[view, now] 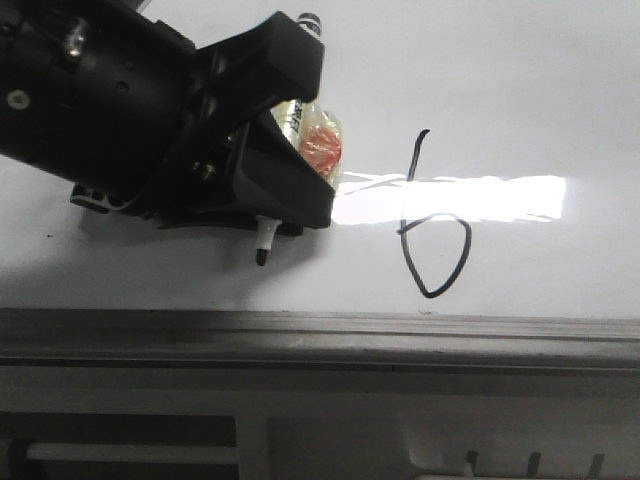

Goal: Write number 6 on whiteboard

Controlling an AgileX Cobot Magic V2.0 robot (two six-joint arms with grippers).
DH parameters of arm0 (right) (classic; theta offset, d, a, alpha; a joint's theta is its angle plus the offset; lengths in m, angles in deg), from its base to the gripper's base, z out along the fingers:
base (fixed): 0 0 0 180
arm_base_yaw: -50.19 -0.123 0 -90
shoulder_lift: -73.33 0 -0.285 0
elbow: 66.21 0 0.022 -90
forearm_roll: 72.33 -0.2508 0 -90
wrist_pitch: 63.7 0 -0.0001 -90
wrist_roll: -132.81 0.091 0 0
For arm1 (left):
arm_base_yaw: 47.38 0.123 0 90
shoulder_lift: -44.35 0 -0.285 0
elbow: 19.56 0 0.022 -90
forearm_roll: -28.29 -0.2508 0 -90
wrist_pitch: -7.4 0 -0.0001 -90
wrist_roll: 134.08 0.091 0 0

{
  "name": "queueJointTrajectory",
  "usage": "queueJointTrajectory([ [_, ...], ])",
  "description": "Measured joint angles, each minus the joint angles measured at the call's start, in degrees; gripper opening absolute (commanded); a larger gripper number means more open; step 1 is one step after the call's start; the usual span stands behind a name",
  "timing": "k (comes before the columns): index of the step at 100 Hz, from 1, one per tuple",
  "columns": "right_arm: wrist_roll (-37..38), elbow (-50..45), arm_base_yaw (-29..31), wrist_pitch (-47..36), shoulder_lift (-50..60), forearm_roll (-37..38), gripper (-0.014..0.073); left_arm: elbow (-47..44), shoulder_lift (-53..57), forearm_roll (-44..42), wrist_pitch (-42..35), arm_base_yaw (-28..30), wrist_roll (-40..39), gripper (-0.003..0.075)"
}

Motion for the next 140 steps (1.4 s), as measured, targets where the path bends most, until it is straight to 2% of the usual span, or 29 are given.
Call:
queueJointTrajectory([
  [13,0.0,0.0,0.0,0.0,0.0,0.08,-0.0066,0.2,0.0,1.01,-4.36,-2.14,-0.03,-0.0019],
  [54,0.0,-3.4,0.0,-3.09,0.0,0.08,-0.0066,0.36,0.25,1.64,-8.93,-3.06,-0.38,-0.0019],
  [140,0.0,-3.76,0.0,-3.53,0.0,-0.24,-0.0066,1.26,-1.73,2.33,-9.02,-3.18,-0.46,-0.0017],
])
